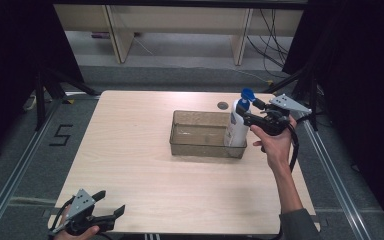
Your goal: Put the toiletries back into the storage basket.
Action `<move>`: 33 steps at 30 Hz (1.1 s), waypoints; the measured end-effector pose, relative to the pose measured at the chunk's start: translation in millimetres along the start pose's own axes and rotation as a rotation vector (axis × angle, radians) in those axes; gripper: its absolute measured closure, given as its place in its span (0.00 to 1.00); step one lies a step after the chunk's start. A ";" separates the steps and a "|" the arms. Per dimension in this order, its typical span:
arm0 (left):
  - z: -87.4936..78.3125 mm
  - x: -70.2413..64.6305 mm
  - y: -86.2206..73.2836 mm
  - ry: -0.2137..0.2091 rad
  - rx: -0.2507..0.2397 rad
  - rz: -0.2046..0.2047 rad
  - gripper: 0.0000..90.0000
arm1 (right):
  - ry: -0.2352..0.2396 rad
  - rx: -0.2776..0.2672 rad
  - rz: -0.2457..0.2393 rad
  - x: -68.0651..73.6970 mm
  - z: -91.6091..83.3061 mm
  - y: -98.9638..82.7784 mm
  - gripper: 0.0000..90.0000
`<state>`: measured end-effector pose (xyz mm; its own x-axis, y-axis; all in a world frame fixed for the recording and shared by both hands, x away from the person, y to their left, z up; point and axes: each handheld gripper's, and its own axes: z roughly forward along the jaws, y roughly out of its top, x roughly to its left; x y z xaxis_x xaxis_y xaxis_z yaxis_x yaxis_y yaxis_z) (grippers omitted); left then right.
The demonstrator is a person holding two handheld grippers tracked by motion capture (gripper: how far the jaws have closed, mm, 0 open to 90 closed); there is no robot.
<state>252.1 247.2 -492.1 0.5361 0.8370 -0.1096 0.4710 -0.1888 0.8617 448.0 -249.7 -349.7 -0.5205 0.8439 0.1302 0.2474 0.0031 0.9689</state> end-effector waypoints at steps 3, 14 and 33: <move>-0.2 0.5 0.0 0.000 0.003 0.004 0.17 | 0.007 0.002 0.000 1.2 -2.3 -0.7 0.31; 1.6 -0.8 -0.4 -0.002 0.002 -0.005 0.16 | 0.004 -0.002 0.009 6.0 -13.5 -2.5 0.32; 0.7 -1.4 -0.1 0.003 0.005 -0.004 0.17 | -0.012 -0.009 0.009 8.8 -31.2 -16.0 0.32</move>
<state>251.8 245.7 -492.4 0.5320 0.8394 -0.1117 0.4766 -0.1878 0.8588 414.0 -259.0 -357.5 -0.5087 0.8502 0.1361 0.2445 -0.0089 0.9696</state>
